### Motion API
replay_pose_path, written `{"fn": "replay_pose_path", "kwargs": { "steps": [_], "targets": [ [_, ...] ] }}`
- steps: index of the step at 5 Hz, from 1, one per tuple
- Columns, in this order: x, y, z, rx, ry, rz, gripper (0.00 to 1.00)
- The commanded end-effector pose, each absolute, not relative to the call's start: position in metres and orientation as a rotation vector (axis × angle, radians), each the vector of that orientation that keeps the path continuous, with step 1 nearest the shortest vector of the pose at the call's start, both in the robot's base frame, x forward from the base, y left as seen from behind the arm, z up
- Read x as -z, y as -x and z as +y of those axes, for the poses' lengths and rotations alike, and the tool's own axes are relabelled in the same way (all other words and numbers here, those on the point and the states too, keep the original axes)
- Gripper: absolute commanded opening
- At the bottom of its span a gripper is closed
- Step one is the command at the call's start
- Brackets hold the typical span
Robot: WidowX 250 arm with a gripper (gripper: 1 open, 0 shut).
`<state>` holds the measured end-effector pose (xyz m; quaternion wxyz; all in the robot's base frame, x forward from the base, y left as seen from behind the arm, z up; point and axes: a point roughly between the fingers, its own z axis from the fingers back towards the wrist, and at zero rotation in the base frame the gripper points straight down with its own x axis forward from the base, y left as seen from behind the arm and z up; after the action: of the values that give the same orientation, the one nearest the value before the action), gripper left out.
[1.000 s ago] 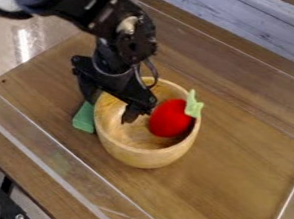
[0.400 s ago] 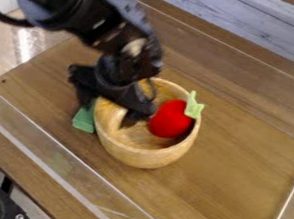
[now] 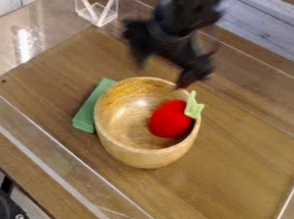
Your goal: Remove the green block from the brown bowl and put it on the table
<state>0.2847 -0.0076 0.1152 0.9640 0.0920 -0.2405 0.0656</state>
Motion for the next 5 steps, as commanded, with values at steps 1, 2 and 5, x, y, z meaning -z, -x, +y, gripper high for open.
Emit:
{"fn": "replay_pose_path", "kwargs": {
  "steps": [1,2,5],
  "targets": [
    [-0.130,-0.300,0.013,-0.072,-0.138,-0.541,1.00],
    [-0.133,-0.305,0.039,-0.012,-0.120,-0.546,1.00],
    [-0.127,-0.312,0.045,-0.014,-0.084,-0.509,1.00]
  ]
}}
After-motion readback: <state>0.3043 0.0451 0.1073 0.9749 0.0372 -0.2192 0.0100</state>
